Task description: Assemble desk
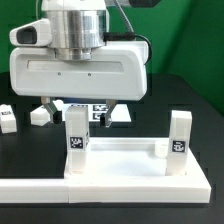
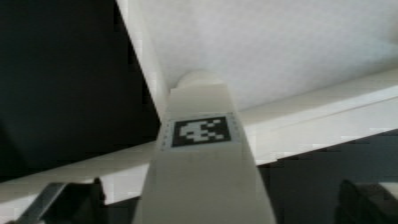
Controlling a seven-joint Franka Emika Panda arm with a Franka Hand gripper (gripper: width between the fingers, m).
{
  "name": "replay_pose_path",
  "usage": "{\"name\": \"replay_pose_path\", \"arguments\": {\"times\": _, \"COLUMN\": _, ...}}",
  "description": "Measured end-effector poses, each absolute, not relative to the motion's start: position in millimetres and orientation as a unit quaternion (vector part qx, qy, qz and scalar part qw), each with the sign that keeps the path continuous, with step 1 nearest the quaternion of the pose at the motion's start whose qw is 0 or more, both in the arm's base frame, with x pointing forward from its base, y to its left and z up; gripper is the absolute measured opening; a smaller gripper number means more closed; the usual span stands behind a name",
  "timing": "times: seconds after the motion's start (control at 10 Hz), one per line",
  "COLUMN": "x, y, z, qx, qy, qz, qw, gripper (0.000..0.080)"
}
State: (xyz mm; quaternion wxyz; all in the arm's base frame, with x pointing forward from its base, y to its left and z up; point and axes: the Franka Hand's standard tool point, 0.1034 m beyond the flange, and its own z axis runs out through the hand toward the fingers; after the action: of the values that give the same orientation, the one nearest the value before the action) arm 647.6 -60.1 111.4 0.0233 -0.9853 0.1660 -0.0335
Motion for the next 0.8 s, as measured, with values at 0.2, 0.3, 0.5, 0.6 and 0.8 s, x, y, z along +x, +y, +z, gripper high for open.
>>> {"name": "replay_pose_path", "arguments": {"times": 0.2, "x": 647.6, "y": -60.0, "z": 111.2, "qx": -0.982, "qy": 0.184, "qz": -0.033, "qw": 0.024, "gripper": 0.041}}
{"name": "replay_pose_path", "arguments": {"times": 0.3, "x": 647.6, "y": -59.5, "z": 111.1, "qx": -0.973, "qy": 0.227, "qz": -0.032, "qw": 0.027, "gripper": 0.041}}
{"name": "replay_pose_path", "arguments": {"times": 0.5, "x": 647.5, "y": -60.8, "z": 110.9, "qx": -0.955, "qy": 0.293, "qz": -0.03, "qw": 0.029, "gripper": 0.029}}
{"name": "replay_pose_path", "arguments": {"times": 0.6, "x": 647.4, "y": -60.7, "z": 110.6, "qx": -0.942, "qy": 0.332, "qz": -0.029, "qw": 0.03, "gripper": 0.029}}
{"name": "replay_pose_path", "arguments": {"times": 0.8, "x": 647.5, "y": -61.1, "z": 109.9, "qx": -0.866, "qy": 0.497, "qz": -0.025, "qw": 0.041, "gripper": 0.029}}
